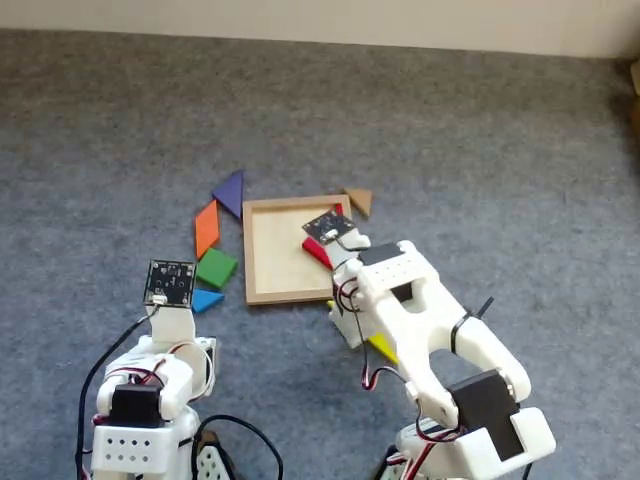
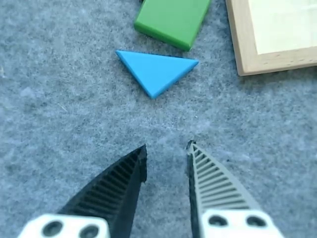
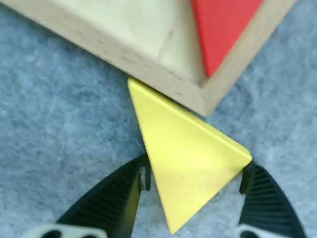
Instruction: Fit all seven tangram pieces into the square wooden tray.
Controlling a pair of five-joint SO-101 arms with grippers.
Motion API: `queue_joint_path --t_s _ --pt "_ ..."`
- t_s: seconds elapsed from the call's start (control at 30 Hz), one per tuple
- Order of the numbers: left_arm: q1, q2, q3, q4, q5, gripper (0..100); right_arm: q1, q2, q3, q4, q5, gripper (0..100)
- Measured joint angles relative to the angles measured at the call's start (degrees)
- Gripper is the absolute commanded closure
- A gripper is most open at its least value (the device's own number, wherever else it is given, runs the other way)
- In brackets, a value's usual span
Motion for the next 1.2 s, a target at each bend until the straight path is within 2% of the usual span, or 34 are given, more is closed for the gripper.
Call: queue_joint_path --t_s 0.13,0.4,0.63,1.07,1.2 --pt "0.0 0.0 0.0 0.0 0.0 86 0.2 0.0 -0.2 0.0 3.4 60.5" --pt "0.0 0.0 0.0 0.0 0.0 86 0.5 0.0 -0.2 0.0 10.6 60.0" --pt "0.0 0.0 0.0 0.0 0.0 86 -1.5 0.4 0.3 -0.2 15.0 64.6" --pt "0.0 0.0 0.0 0.0 0.0 86 -1.7 0.1 3.3 -2.4 15.1 64.9" --pt "0.0 0.0 0.0 0.0 0.0 86 -1.6 -0.2 3.7 -2.4 15.1 72.4"
